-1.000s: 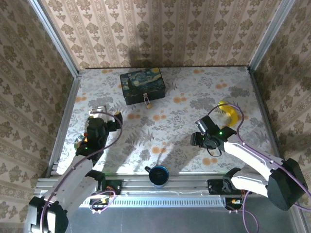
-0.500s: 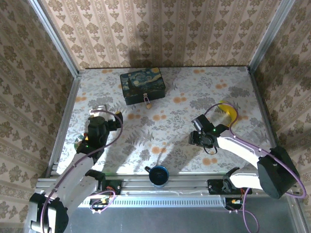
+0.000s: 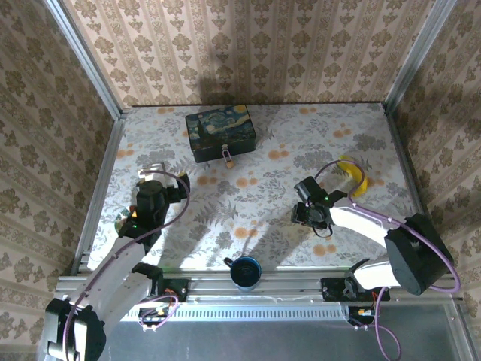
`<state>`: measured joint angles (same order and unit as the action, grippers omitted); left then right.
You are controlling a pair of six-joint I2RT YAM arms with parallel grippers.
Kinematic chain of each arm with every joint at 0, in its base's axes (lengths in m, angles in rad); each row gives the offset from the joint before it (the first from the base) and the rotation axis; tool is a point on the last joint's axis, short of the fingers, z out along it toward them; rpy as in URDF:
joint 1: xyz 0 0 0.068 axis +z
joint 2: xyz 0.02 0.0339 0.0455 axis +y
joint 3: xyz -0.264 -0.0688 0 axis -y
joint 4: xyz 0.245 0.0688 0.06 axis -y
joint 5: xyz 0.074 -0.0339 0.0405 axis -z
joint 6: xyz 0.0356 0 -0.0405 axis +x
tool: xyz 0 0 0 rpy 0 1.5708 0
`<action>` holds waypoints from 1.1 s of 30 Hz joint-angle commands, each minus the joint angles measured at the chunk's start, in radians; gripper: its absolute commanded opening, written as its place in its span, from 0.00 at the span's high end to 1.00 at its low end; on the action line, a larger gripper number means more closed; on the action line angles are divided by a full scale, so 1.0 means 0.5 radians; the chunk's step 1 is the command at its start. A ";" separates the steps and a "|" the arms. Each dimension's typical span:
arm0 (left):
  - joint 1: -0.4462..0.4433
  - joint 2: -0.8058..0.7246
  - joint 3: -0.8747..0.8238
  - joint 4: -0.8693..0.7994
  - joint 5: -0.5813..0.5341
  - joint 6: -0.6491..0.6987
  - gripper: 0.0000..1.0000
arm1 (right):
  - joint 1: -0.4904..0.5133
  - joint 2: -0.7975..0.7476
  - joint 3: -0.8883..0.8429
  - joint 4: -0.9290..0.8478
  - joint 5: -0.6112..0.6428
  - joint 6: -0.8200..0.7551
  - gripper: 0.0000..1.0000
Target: Unlock a padlock with a key
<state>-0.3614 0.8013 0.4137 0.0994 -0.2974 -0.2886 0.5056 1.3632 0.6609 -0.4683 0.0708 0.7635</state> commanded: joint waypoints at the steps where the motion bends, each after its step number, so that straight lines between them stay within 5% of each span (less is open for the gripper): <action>1: 0.000 -0.020 0.026 -0.015 -0.041 -0.027 0.00 | -0.011 0.035 0.049 0.017 -0.013 0.039 0.45; 33: 0.033 -0.009 0.001 0.013 -0.019 -0.049 0.00 | -0.051 0.205 0.099 0.160 -0.106 0.010 0.64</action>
<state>-0.3565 0.8013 0.4137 0.0971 -0.3031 -0.2962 0.4812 1.4342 0.6838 -0.4450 0.0437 0.7631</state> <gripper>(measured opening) 0.999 0.362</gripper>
